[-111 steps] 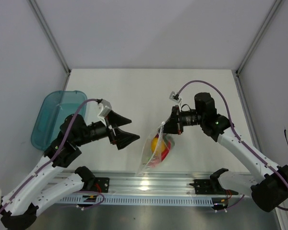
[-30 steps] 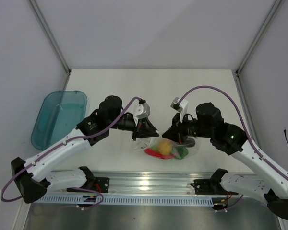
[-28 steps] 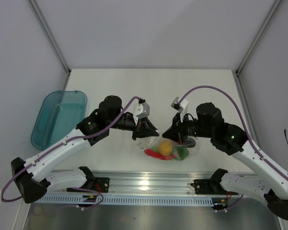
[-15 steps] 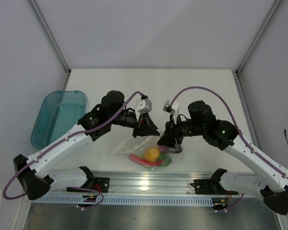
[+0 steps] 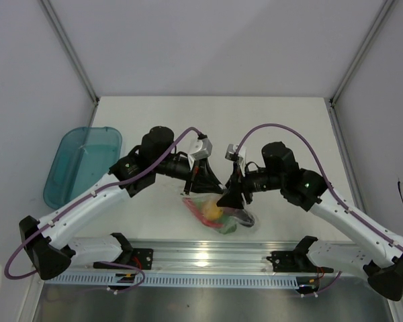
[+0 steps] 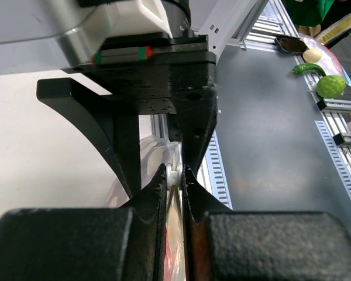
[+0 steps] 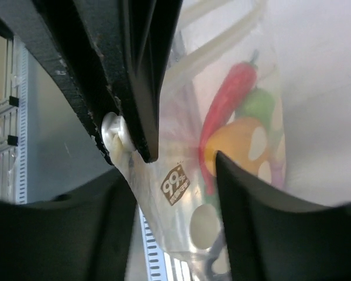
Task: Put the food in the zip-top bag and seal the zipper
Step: Zip the zipper food storage bag at the center of the board.
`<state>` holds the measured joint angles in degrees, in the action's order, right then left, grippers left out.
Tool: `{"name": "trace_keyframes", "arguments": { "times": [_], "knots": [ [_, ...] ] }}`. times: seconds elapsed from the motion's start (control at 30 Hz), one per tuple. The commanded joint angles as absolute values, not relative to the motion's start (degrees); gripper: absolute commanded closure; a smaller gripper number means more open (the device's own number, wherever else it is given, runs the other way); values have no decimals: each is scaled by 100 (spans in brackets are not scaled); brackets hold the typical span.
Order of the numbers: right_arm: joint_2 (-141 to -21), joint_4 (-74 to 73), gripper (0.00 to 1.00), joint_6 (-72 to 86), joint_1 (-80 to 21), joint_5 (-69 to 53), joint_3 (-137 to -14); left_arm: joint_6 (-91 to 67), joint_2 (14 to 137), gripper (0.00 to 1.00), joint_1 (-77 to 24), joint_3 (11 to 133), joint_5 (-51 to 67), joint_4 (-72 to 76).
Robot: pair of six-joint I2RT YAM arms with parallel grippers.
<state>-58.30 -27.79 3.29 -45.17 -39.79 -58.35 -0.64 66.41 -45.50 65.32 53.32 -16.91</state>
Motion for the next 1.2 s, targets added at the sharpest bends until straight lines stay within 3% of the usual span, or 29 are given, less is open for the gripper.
{"name": "trace_keyframes", "arguments": {
  "times": [0.0,0.17,0.2,0.27,0.7,1.17],
  "knots": [
    [-5897,-2162,51,184,-4404,-4446,-5809,-132,6539,99,-4483,6557,5607,-1494],
    [-6029,-2022,82,281,-4403,-4536,-5801,-158,6513,100,-4474,6521,5607,-1468],
    [-5986,-1978,92,307,-4403,-4500,-5783,-167,6504,99,-4474,6530,5616,-1459],
    [-5959,-1890,100,378,-4403,-4404,-5783,-167,6530,99,-4474,6487,5608,-1459],
    [-5283,-1899,100,650,-4658,-3332,-5748,-141,6724,99,-4342,6521,4966,-1960],
    [-4782,-1951,100,914,-4658,-2251,-5766,-132,6566,99,-4140,6355,5080,-2022]
  ]
}}
